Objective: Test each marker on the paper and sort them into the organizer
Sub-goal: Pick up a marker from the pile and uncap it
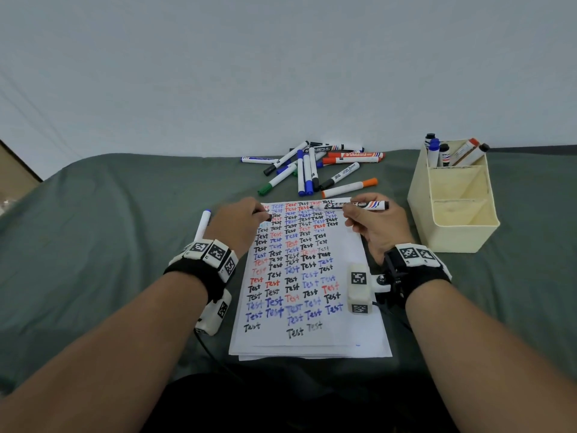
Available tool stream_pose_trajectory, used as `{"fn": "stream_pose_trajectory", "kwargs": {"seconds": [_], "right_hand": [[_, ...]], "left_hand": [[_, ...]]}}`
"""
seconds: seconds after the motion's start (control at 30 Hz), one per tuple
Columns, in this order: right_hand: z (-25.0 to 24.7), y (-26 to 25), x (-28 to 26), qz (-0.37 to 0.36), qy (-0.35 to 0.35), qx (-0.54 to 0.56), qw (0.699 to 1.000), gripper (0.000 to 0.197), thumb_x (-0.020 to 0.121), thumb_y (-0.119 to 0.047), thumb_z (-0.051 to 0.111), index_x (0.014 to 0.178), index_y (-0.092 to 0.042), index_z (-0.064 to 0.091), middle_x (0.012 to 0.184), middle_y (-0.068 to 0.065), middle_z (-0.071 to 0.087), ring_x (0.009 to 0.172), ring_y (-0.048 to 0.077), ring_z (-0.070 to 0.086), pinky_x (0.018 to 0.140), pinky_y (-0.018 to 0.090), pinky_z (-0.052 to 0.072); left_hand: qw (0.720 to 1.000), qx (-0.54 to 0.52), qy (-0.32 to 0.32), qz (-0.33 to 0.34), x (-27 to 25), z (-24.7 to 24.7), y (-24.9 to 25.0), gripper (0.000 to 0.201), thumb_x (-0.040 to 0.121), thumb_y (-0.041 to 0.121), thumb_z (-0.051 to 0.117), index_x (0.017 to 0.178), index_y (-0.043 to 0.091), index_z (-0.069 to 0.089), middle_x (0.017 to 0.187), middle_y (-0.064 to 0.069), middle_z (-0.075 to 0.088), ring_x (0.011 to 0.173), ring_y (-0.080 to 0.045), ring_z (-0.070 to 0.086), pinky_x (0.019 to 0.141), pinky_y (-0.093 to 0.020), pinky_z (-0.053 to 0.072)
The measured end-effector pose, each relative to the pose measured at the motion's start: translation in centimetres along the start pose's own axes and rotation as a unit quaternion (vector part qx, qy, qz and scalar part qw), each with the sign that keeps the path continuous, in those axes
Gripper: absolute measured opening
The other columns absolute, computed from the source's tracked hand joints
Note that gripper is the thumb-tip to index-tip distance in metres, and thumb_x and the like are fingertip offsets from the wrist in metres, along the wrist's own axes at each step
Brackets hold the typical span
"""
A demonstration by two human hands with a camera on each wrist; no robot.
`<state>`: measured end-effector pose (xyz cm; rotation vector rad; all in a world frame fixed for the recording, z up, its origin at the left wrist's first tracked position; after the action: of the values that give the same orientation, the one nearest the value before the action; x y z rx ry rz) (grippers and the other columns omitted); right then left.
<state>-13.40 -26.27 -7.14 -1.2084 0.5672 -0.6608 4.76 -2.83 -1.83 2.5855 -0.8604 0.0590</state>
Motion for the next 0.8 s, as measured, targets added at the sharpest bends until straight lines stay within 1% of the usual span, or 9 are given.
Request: {"fn": "stream_pose_trajectory", "kwargs": {"seconds": [0.1, 0.17, 0.23, 0.33, 0.4, 0.47, 0.53, 0.67, 0.8], "right_hand": [[0.3, 0.2, -0.1, 0.011, -0.008, 0.029, 0.999, 0.015, 0.08, -0.005, 0.083, 0.091, -0.011, 0.076, 0.086, 0.02, 0.076, 0.069, 0.025, 0.069, 0.06, 0.029, 0.054], [0.5, 0.2, -0.1, 0.013, -0.015, 0.036, 0.999, 0.012, 0.082, -0.002, 0.08, 0.092, -0.007, 0.076, 0.086, 0.021, 0.076, 0.068, 0.025, 0.07, 0.06, 0.028, 0.055], [0.7, 0.1, -0.1, 0.012, -0.024, 0.037, 0.999, 0.012, 0.082, 0.0, 0.079, 0.092, -0.007, 0.076, 0.087, 0.022, 0.076, 0.068, 0.025, 0.07, 0.059, 0.026, 0.055], [0.8, 0.1, -0.2, 0.009, -0.037, 0.03, 0.999, 0.014, 0.081, 0.0, 0.08, 0.092, -0.007, 0.077, 0.088, 0.023, 0.076, 0.068, 0.025, 0.069, 0.06, 0.025, 0.054], [0.9, 0.2, -0.2, 0.007, -0.043, 0.023, 0.999, 0.013, 0.08, -0.001, 0.081, 0.09, -0.009, 0.078, 0.088, 0.023, 0.076, 0.067, 0.024, 0.068, 0.059, 0.025, 0.053], [1.1, 0.2, -0.2, 0.006, -0.05, 0.016, 0.999, 0.011, 0.079, -0.003, 0.083, 0.086, -0.011, 0.081, 0.087, 0.023, 0.076, 0.066, 0.023, 0.068, 0.058, 0.024, 0.052], [1.2, 0.2, -0.2, 0.005, -0.058, 0.008, 0.998, 0.012, 0.077, -0.005, 0.085, 0.085, -0.015, 0.082, 0.087, 0.022, 0.076, 0.066, 0.022, 0.068, 0.057, 0.023, 0.051], [1.2, 0.4, -0.2, 0.004, -0.065, 0.002, 0.998, 0.015, 0.076, -0.008, 0.086, 0.087, -0.018, 0.083, 0.087, 0.02, 0.077, 0.068, 0.019, 0.068, 0.059, 0.022, 0.051], [1.3, 0.5, -0.1, 0.002, -0.074, -0.008, 0.997, 0.017, 0.075, -0.009, 0.087, 0.089, -0.018, 0.082, 0.088, 0.019, 0.077, 0.069, 0.018, 0.068, 0.062, 0.023, 0.051]], "left_hand": [[0.999, 0.02, -0.032, 0.03, -0.1, 0.7, 1.7, 0.019, 0.104, 0.039, 0.047, 0.105, 0.025, 0.06, 0.073, 0.008, 0.06, 0.062, -0.009, 0.054, 0.052, -0.028, 0.033], [0.997, 0.031, -0.043, 0.046, 0.1, 0.8, 2.5, 0.019, 0.105, 0.038, 0.045, 0.108, 0.025, 0.058, 0.075, 0.008, 0.059, 0.064, -0.009, 0.054, 0.052, -0.028, 0.032], [0.998, 0.026, -0.043, 0.049, 0.4, 0.7, 3.0, 0.019, 0.105, 0.037, 0.044, 0.109, 0.025, 0.058, 0.076, 0.006, 0.06, 0.064, -0.009, 0.054, 0.052, -0.028, 0.032], [0.997, 0.021, -0.043, 0.061, 0.6, 0.7, 3.8, 0.021, 0.106, 0.035, 0.042, 0.113, 0.023, 0.057, 0.076, 0.005, 0.06, 0.064, -0.011, 0.054, 0.052, -0.029, 0.033], [0.996, 0.016, -0.049, 0.072, 0.5, 1.0, 4.3, 0.02, 0.106, 0.035, 0.042, 0.115, 0.023, 0.057, 0.077, 0.006, 0.06, 0.065, -0.01, 0.053, 0.052, -0.029, 0.033], [0.995, 0.009, -0.055, 0.079, 0.4, 1.3, 4.6, 0.02, 0.106, 0.036, 0.042, 0.115, 0.025, 0.056, 0.081, 0.006, 0.061, 0.068, -0.009, 0.054, 0.054, -0.03, 0.036], [0.994, 0.012, -0.064, 0.087, 0.3, 1.6, 5.0, 0.019, 0.106, 0.038, 0.042, 0.114, 0.027, 0.056, 0.08, 0.006, 0.062, 0.07, -0.011, 0.056, 0.056, -0.032, 0.04], [0.992, 0.017, -0.078, 0.099, -0.1, 2.0, 5.6, 0.018, 0.106, 0.037, 0.042, 0.113, 0.027, 0.055, 0.075, 0.006, 0.059, 0.066, -0.012, 0.055, 0.053, -0.03, 0.034], [0.992, 0.012, -0.078, 0.097, -0.2, 1.7, 5.7, 0.019, 0.106, 0.037, 0.042, 0.115, 0.025, 0.055, 0.077, 0.007, 0.059, 0.068, -0.011, 0.055, 0.054, -0.03, 0.034]]}}
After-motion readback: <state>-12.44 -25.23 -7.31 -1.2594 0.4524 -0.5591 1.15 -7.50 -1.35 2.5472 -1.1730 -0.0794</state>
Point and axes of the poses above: each hand's wrist, its own x-axis towards the middle knuckle, its own z-axis out of the palm, y = z × x, the point moved 10 cm from there along x, towards the middle knuckle
